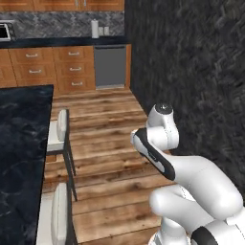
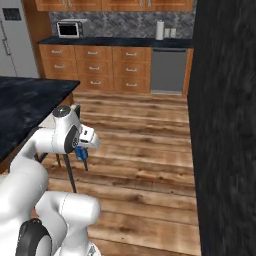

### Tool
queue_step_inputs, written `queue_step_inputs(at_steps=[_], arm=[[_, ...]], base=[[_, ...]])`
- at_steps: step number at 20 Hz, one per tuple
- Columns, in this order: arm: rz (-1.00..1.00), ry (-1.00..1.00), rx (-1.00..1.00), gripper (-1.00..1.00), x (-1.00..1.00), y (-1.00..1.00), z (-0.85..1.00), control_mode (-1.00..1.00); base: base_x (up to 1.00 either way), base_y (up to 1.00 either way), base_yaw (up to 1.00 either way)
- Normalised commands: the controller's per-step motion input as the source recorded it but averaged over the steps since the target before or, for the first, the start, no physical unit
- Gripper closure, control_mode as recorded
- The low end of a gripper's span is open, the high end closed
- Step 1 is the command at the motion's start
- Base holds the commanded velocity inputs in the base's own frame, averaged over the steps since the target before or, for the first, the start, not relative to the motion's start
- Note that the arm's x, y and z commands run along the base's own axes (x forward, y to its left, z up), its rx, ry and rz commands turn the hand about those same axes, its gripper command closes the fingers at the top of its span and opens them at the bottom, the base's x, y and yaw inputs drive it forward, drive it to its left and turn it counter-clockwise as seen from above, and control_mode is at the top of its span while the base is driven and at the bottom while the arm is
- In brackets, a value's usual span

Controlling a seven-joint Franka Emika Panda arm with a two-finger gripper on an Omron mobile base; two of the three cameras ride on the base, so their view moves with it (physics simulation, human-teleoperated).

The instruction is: Four empty soda cans are scattered around the kitchen. Gather all the cans and cluster them next to the stove for recycling.

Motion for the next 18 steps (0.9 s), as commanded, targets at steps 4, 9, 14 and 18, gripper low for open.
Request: queue_step_inputs(at_steps=[4, 9, 14, 18], arm=[[0.00, 0.00, 0.00, 1.00, 0.00, 0.00, 0.00, 1.00], [0.00, 0.00, 0.00, 1.00, 0.00, 0.00, 0.00, 1.00], [0.00, 0.00, 0.00, 1.00, 0.00, 0.00, 0.00, 1.00], [0.00, 0.00, 0.00, 1.00, 0.00, 0.00, 0.00, 1.00]], base=[[0.66, 0.00, 0.00], [0.69, 0.00, 0.00], [0.69, 0.00, 0.00], [0.69, 0.00, 0.00]])
